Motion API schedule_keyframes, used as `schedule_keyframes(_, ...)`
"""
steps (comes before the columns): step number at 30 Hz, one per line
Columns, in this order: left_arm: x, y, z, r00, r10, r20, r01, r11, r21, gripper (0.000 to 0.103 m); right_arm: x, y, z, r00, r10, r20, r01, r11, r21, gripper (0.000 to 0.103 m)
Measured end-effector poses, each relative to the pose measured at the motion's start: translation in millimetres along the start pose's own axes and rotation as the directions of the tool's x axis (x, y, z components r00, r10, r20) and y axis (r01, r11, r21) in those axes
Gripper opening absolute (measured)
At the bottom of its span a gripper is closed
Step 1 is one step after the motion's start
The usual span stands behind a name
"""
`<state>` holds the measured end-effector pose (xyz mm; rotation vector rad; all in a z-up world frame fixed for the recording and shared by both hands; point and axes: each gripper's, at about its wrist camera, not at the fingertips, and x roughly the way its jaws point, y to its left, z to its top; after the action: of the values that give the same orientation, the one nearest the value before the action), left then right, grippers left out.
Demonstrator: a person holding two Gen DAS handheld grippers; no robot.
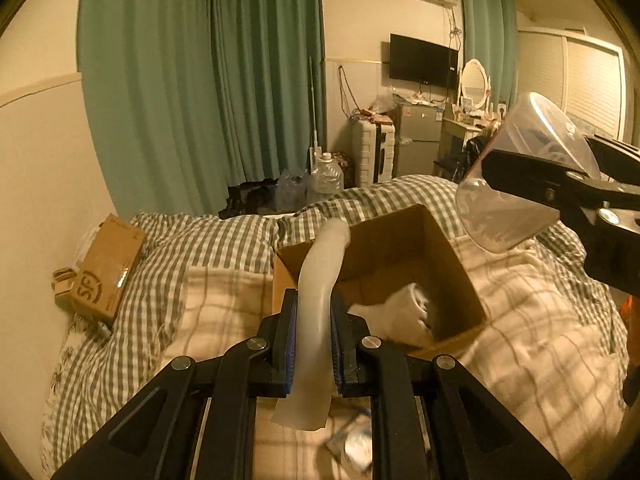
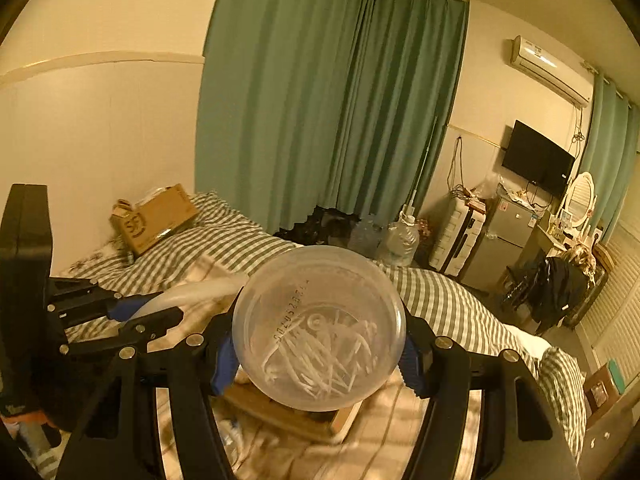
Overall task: Organize objects
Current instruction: 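Lower the tube and bottle into the cardboard box and open both tools, then grasp the black cup with the right tool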
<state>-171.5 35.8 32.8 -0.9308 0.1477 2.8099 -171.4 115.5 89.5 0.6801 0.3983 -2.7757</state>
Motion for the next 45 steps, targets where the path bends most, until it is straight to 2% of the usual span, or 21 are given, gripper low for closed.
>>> schedule_keyframes(6,47,-2,-2,0.998,0.007,-0.055,-0.007,1.0,-0.006,0.014,64,-18,-6,0.999,0.015,-0.049,-0.014,1.0,0.022,0.063)
schedule_keyframes(12,80,-7,-8,0.995,0.027,-0.1,-0.026,1.0,0.01,0.014,104,-31,-23,0.996,0.029,-0.086,-0.024,0.998,0.06,0.063)
schedule_keyframes(15,89,-11,-12,0.994,0.032,-0.107,-0.03,0.999,0.018,0.016,118,-36,-30,0.994,0.062,-0.088,-0.054,0.994,0.096,0.063)
schedule_keyframes(16,90,-13,-14,0.993,0.033,-0.109,-0.031,0.999,0.02,0.02,121,-38,-32,0.993,0.072,-0.09,-0.062,0.992,0.107,0.066)
schedule_keyframes(18,95,-16,-17,0.991,0.032,-0.131,-0.029,0.999,0.025,0.029,123,-39,-35,0.994,0.072,-0.088,-0.062,0.992,0.11,0.092)
schedule_keyframes(20,94,-17,-21,0.99,0.033,-0.138,-0.03,0.999,0.024,0.046,115,-41,-38,0.996,0.06,-0.064,-0.052,0.992,0.117,0.092)
schedule_keyframes(21,90,-18,-23,0.99,0.042,-0.131,-0.039,0.999,0.023,0.064,110,-42,-38,0.996,0.064,-0.06,-0.056,0.991,0.121,0.092)
schedule_keyframes(22,88,-18,-23,0.991,0.046,-0.124,-0.044,0.999,0.02,0.073,104,-44,-38,0.996,0.066,-0.058,-0.058,0.99,0.127,0.092)
schedule_keyframes(24,75,-19,-24,0.993,0.048,-0.105,-0.047,0.999,0.013,0.076,90,-48,-38,0.997,0.054,-0.052,-0.046,0.989,0.139,0.092)
schedule_keyframes(27,55,-19,-28,0.994,0.06,-0.091,-0.059,0.998,0.012,0.09,64,-51,-38,0.998,0.039,-0.047,-0.032,0.989,0.148,0.094)
schedule_keyframes(31,20,-17,-35,0.995,0.076,-0.066,-0.076,0.997,0.002,0.093,18,-52,-44,0.999,0.024,-0.034,-0.018,0.988,0.15,0.095)
schedule_keyframes(37,-26,-13,-49,0.997,0.064,-0.044,-0.065,0.997,-0.04,0.094,-47,-36,-53,1.0,-0.001,-0.018,0.003,0.993,0.115,0.096)
schedule_keyframes(40,-49,-11,-58,0.997,0.074,-0.02,-0.075,0.995,-0.059,0.102,-73,-24,-59,1.0,-0.004,-0.011,0.005,0.995,0.096,0.096)
schedule_keyframes(45,-72,-7,-79,0.997,0.078,-0.008,-0.079,0.992,-0.098,0.102,-100,0,-76,1.0,-0.004,-0.014,0.005,0.998,0.056,0.096)
